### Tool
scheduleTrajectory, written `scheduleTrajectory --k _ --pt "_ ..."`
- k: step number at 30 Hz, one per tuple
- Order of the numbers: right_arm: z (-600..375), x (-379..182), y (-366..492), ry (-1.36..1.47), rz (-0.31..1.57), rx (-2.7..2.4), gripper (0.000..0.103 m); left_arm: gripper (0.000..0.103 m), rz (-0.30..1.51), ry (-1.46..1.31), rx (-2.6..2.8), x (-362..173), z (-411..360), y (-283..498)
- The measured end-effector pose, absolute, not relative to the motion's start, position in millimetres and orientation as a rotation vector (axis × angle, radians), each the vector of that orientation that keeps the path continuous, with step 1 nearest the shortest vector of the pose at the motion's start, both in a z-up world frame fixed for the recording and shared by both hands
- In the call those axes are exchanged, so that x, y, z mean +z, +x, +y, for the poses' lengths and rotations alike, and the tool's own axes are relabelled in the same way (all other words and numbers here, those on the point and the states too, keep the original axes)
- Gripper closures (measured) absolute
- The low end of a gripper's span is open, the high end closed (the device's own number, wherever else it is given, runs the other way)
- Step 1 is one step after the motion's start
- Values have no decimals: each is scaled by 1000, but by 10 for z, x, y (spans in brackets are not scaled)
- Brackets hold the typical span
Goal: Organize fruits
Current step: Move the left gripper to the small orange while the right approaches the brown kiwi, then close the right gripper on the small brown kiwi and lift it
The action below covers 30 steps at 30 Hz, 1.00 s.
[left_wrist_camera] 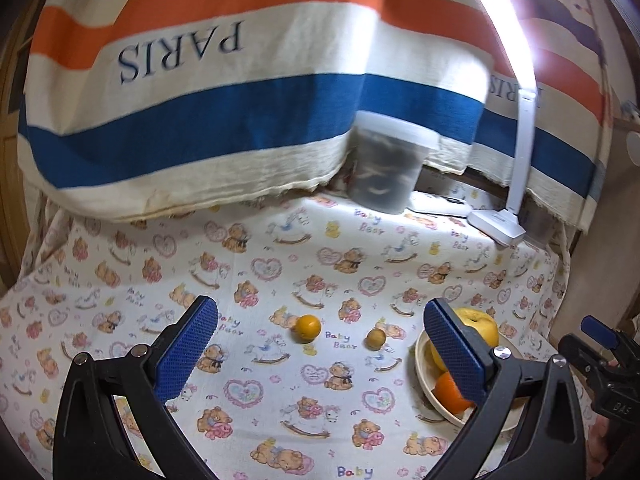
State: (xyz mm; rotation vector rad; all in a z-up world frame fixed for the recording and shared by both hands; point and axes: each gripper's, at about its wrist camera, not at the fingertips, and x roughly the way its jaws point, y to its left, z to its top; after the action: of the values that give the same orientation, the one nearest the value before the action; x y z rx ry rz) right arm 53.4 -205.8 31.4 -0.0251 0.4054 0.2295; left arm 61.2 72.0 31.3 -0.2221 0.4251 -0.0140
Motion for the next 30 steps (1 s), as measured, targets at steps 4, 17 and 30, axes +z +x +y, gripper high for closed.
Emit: scheduleTrajectory --k 4,17,30 --pt "-1799 378 622 -22 415 240 11 0 461 -308 -45 273 892 675" --pt "-860 349 1574 -24 661 207 12 0 500 -376 116 65 1370 853" --pt "-522 -298 2031 -87 873 304 57 2 571 -397 251 -105 1557 935"
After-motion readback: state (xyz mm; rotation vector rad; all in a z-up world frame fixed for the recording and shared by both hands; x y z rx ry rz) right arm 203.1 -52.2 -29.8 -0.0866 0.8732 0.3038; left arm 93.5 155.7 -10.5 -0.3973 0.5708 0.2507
